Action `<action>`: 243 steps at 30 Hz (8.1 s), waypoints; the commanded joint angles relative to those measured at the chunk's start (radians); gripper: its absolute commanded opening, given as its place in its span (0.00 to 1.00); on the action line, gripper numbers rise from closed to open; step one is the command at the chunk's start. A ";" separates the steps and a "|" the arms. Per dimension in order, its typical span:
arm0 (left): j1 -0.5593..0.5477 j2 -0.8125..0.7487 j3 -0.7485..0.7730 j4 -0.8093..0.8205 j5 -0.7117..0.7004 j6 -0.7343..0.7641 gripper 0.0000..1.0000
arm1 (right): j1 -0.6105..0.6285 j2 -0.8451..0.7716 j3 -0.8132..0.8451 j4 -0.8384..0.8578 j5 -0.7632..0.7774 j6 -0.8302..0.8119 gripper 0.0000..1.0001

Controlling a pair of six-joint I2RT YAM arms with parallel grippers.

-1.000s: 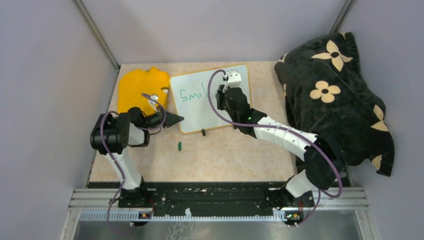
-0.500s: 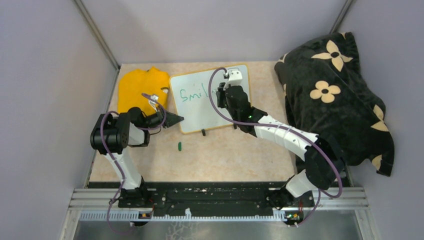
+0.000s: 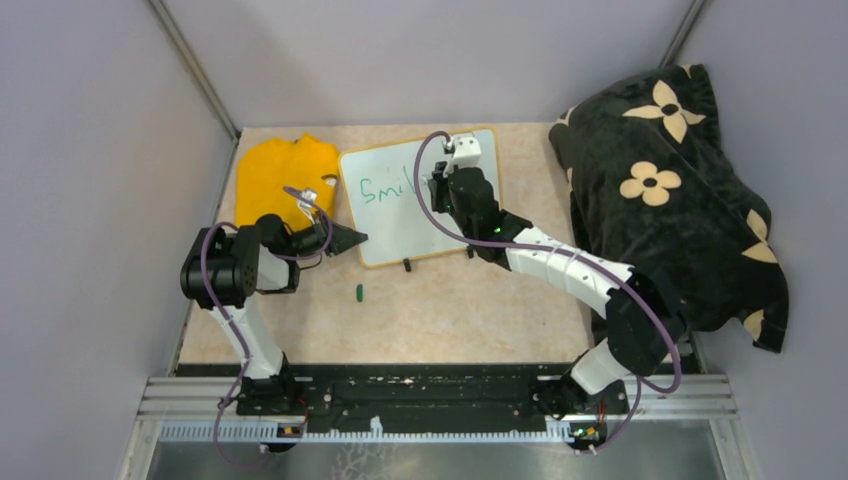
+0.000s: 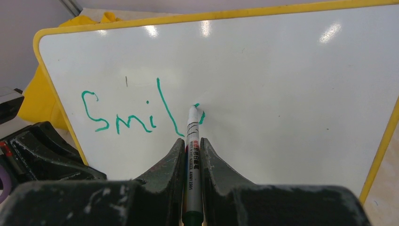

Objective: Write a sentence on the whiteboard

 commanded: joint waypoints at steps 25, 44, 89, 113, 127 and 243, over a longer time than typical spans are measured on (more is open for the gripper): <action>-0.002 0.022 0.010 -0.026 -0.038 0.021 0.00 | -0.010 -0.062 -0.091 0.010 0.002 0.035 0.00; -0.002 0.023 0.009 -0.027 -0.037 0.022 0.00 | -0.047 -0.101 -0.093 0.002 0.045 0.034 0.00; -0.002 0.023 0.011 -0.029 -0.036 0.022 0.00 | -0.055 -0.096 -0.129 0.031 0.027 0.056 0.00; -0.002 0.023 0.011 -0.031 -0.036 0.022 0.00 | 0.102 -0.381 -0.306 -0.012 0.064 0.030 0.00; -0.004 0.022 0.010 -0.033 -0.041 0.023 0.00 | 0.288 -0.095 -0.216 0.114 0.148 0.022 0.00; -0.007 0.022 0.015 -0.049 -0.039 0.027 0.00 | 0.296 0.021 -0.049 0.007 0.104 0.004 0.00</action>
